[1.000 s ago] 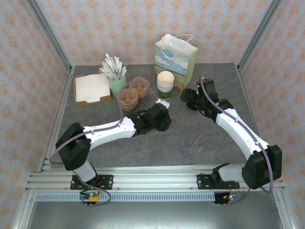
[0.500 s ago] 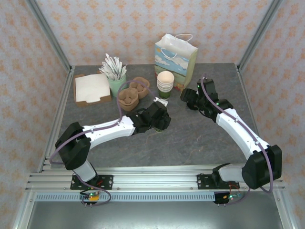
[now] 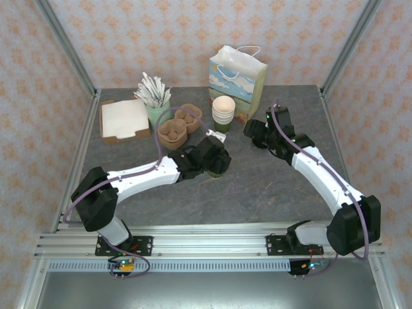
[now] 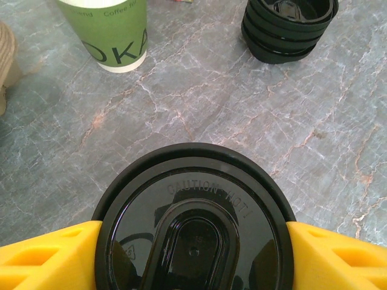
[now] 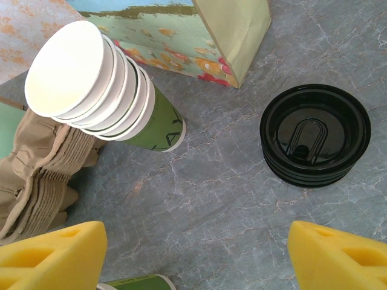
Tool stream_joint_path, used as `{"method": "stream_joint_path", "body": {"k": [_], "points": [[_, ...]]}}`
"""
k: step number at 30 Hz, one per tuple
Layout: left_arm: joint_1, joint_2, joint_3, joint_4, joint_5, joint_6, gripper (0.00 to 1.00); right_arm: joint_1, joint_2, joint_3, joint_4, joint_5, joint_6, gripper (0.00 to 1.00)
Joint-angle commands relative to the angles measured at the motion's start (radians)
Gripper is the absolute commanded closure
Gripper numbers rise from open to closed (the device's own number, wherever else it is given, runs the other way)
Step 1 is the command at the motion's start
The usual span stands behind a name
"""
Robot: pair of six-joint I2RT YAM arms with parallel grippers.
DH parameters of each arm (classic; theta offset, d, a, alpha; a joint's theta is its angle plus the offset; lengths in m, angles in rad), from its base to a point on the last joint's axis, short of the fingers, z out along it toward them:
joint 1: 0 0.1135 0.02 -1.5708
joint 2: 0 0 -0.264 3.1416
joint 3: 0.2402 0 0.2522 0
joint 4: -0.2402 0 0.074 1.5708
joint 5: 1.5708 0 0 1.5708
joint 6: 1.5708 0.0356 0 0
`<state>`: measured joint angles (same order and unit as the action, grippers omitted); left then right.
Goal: Pack the takeout coffee
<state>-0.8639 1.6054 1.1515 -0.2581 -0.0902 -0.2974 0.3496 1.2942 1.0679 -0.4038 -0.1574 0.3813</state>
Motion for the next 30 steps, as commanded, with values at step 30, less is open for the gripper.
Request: {"method": "stream_joint_path", "body": {"k": [30], "points": [[0.002, 0.029, -0.022, -0.026, -0.035, -0.011, 0.25, -0.006, 0.002, -0.005, 0.029, -0.01, 0.015, 0.21]]}}
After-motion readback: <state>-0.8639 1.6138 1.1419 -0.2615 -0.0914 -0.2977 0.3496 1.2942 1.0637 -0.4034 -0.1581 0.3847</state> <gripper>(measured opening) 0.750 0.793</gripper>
